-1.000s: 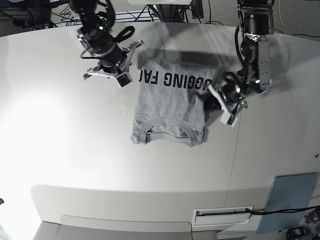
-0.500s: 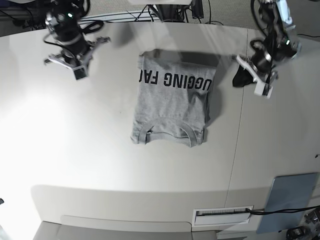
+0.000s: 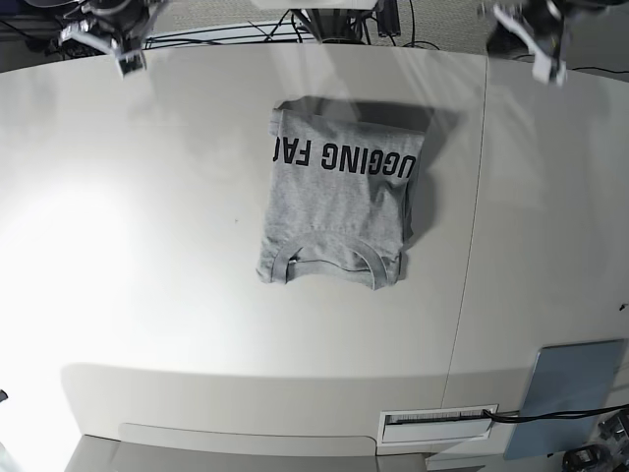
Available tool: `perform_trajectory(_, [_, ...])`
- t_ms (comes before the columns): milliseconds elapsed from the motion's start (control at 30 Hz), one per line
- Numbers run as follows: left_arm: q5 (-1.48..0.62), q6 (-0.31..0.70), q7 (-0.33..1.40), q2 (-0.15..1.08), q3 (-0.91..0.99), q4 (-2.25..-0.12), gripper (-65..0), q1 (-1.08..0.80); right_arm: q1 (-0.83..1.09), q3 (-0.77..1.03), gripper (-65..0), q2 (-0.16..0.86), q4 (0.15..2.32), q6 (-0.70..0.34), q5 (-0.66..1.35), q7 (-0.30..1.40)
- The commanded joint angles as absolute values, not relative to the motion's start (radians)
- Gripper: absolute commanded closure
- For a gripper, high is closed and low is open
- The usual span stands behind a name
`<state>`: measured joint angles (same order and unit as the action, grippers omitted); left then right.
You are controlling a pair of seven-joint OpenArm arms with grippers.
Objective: Fold the T-shirt properly
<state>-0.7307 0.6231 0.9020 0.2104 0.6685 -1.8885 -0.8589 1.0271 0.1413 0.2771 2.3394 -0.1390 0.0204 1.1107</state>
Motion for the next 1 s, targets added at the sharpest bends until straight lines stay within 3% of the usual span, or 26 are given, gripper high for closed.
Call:
perform_trajectory(0, [-0.749, 0.630, 0.892, 0.219, 0.677, -1.902, 0.0, -0.904, 1.062, 0.146, 0.0, 0.282, 2.356, -0.136, 0.009, 1.120])
perform_trajectory(200, [-0.764, 0.630, 0.905, 0.225, 0.677, -1.842, 0.0, -1.046, 1.194, 0.145, 0.0, 0.282, 2.356, -0.142, 0.007, 1.177])
perform_trajectory(367, [-0.778, 0.643, 0.852, 0.322, 0.614, -1.674, 0.0, -1.048, 1.160, 0.145, 0.0, 0.280, 2.111, -0.190, -0.005, 1.120])
perform_trajectory(433, [-0.742, 0.684, 0.751, 0.375, 0.533, -1.569, -1.3, -1.025, 1.101, 0.145, 0.0, 0.280, 1.963, -0.199, -0.033, 1.076])
perform_trajectory(600, [-0.522, 0.689, 0.466, 0.432, 0.302, -1.252, -12.7, -0.887, 0.884, 0.145, 0.0, 0.280, 1.513, -0.241, -0.046, 0.907])
perform_trajectory(700, [-0.428, 0.690, 0.326, 0.424, 0.201, -1.047, -13.2, -0.772, 0.734, 0.145, 0.0, 0.282, 1.196, -0.309, -0.056, 0.712])
perform_trajectory(800, [-0.368, 0.669, 0.279, 0.387, 0.144, -0.868, -13.2, -0.643, 0.575, 0.145, 0.0, 0.283, 0.888, -0.329, -0.084, 0.561])
perform_trajectory(967, [-0.315, 0.550, 0.279, 0.275, 0.141, -0.651, -13.2, -0.444, 0.356, 0.145, 0.0, 0.276, 0.482, -0.329, -0.082, 0.350])
